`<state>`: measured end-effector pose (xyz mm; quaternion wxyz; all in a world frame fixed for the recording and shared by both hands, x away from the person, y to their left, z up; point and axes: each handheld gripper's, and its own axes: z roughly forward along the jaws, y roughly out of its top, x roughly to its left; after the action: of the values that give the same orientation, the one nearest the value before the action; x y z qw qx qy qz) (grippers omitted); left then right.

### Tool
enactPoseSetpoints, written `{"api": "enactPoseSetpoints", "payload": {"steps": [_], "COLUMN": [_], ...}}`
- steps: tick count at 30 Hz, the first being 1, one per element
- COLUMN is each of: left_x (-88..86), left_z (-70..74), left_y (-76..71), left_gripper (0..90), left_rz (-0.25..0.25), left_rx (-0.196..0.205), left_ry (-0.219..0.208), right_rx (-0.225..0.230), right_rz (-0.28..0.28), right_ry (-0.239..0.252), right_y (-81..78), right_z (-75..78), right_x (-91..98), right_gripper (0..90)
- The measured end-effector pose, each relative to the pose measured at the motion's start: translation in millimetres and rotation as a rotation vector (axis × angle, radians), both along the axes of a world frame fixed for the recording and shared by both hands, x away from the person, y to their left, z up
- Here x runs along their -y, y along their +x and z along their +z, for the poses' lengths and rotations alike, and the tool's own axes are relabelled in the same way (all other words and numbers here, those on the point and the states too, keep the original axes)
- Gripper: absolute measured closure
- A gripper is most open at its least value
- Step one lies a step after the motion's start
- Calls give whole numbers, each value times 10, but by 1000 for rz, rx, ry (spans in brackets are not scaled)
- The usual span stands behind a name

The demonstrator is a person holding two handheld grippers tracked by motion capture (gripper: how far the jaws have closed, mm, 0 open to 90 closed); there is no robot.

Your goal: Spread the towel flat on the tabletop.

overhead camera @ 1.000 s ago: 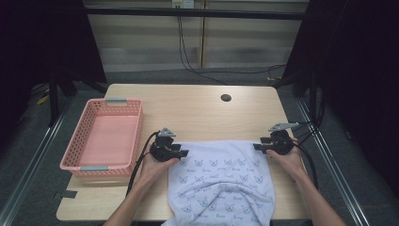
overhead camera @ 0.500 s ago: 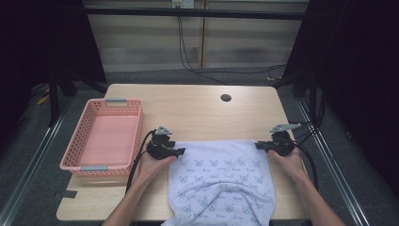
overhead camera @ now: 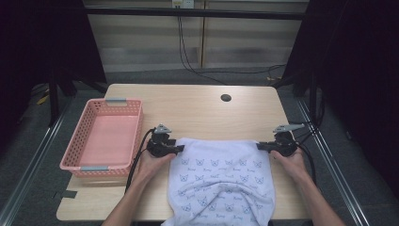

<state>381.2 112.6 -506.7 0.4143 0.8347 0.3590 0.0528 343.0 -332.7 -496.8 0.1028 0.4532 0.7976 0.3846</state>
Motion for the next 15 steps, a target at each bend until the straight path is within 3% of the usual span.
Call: {"api": "enactPoseSetpoints", "payload": {"steps": [2,3,5,8,10,15], "left_x": [70,74,57,-56,-106,-178], "left_z": [14,12,15,163,302,601], "left_y": [-37,-37,-43,-48,-77,-62], "left_gripper": [641,767,851,862,865,866], "left_rz": [-14,-31,-29,-18,-21,-15], "left_rx": [17,4,-4,3,40,90], "left_ry": [39,33,13,-104,-130,-166], "right_rx": [2,6,12,43,63,132], "right_rz": [6,7,10,7,-3,-17], "right_ry": [14,19,32,66,86,121], "right_y": [-12,-26,-56,-118,-148,-114], "right_z": [15,31,64,151,222,453], "right_x": [-1,1,10,58,91,131], "right_gripper": [863,863,864,864,865,866]}}
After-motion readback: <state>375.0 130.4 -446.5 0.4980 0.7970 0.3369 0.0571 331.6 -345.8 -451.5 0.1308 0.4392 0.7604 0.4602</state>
